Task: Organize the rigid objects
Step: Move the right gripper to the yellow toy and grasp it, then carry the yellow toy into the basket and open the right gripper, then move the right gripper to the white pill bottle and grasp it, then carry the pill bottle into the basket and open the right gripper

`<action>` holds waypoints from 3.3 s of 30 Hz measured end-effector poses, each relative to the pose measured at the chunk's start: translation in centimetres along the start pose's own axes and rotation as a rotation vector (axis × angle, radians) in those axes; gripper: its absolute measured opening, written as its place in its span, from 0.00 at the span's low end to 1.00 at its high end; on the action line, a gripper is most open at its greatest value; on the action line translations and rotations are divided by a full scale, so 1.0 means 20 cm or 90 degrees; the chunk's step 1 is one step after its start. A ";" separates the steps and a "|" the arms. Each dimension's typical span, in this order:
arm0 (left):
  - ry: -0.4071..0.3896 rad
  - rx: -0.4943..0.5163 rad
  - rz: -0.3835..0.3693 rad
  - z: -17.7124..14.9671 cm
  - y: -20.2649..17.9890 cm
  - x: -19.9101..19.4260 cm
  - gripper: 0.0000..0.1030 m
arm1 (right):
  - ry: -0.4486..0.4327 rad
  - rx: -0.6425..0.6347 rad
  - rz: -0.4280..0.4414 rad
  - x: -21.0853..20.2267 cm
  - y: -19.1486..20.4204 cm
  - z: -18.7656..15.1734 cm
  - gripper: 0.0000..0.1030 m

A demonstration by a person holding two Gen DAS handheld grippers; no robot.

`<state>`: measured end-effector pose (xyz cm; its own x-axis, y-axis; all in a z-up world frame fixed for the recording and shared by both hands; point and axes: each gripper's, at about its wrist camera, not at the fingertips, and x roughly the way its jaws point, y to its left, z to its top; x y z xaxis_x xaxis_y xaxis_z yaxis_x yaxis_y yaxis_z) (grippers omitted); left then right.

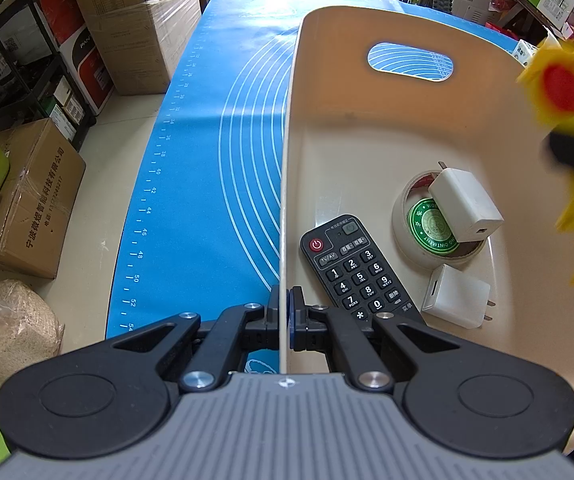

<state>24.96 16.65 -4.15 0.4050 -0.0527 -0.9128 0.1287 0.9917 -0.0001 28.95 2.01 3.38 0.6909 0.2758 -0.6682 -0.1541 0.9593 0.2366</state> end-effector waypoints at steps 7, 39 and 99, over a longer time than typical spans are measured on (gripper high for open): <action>-0.001 0.003 0.003 0.00 -0.01 0.00 0.04 | 0.089 -0.014 0.009 0.17 0.09 -0.08 0.27; -0.001 0.004 0.004 0.00 -0.01 0.00 0.04 | 0.029 -0.022 -0.040 -0.03 0.00 0.04 0.66; 0.001 0.003 0.003 0.01 -0.03 0.01 0.04 | -0.042 0.118 -0.184 -0.03 -0.59 0.02 0.43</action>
<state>25.04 16.01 -4.24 0.4045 -0.0472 -0.9133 0.1309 0.9914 0.0068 30.57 -9.57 1.30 0.7320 -0.0154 -0.6812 0.1813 0.9681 0.1729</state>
